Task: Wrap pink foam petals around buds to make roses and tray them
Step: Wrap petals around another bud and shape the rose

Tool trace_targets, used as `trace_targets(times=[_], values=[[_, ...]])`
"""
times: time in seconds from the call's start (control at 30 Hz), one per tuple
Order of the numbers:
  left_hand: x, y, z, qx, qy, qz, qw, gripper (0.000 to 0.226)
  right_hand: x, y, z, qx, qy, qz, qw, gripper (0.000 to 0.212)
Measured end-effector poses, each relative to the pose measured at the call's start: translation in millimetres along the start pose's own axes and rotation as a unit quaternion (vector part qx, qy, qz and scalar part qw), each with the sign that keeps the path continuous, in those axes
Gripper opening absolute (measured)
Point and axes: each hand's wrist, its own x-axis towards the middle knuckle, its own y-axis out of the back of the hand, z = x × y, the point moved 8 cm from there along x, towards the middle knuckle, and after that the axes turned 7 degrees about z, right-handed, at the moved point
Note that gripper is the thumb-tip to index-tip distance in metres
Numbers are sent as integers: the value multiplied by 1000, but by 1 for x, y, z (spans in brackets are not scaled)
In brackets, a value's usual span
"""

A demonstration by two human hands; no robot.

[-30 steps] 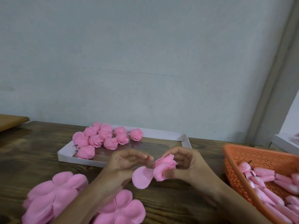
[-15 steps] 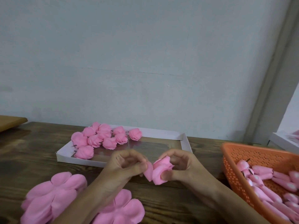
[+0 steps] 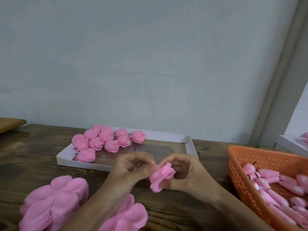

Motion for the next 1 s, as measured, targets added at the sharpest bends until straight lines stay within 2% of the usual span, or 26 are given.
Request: trace_targets(times=[0.2,0.33,0.43,0.5,0.67,0.77,0.83,0.9,1.0], values=[[-1,-1,0,23,3,12,1000,43,0,-4,-6,-35,17,1,999,37],[0,2,0,5,19,28,999,26,1,1,-7,-36,19,17,999,43],[-1,3,1,8,27,20,999,36,1,3,-8,-38,17,32,999,45],[-1,1,2,32,12,15,999,40,2,4,-8,-46,19,36,998,45],[0,0,4,80,-41,36,995,21,2,2,-13,-84,42,26,995,43],[-1,-4,5,83,-41,31,995,31,0,0,-18,-101,63,20,993,48],[-2,-4,4,68,-24,35,997,47,0,-1,-18,-100,72,25,992,53],[-3,-4,1,67,6,35,997,52,0,0,-19,-97,76,32,992,58],[-9,-11,-15,30,110,-19,993,57,-2,1,-24,-120,92,19,988,50]])
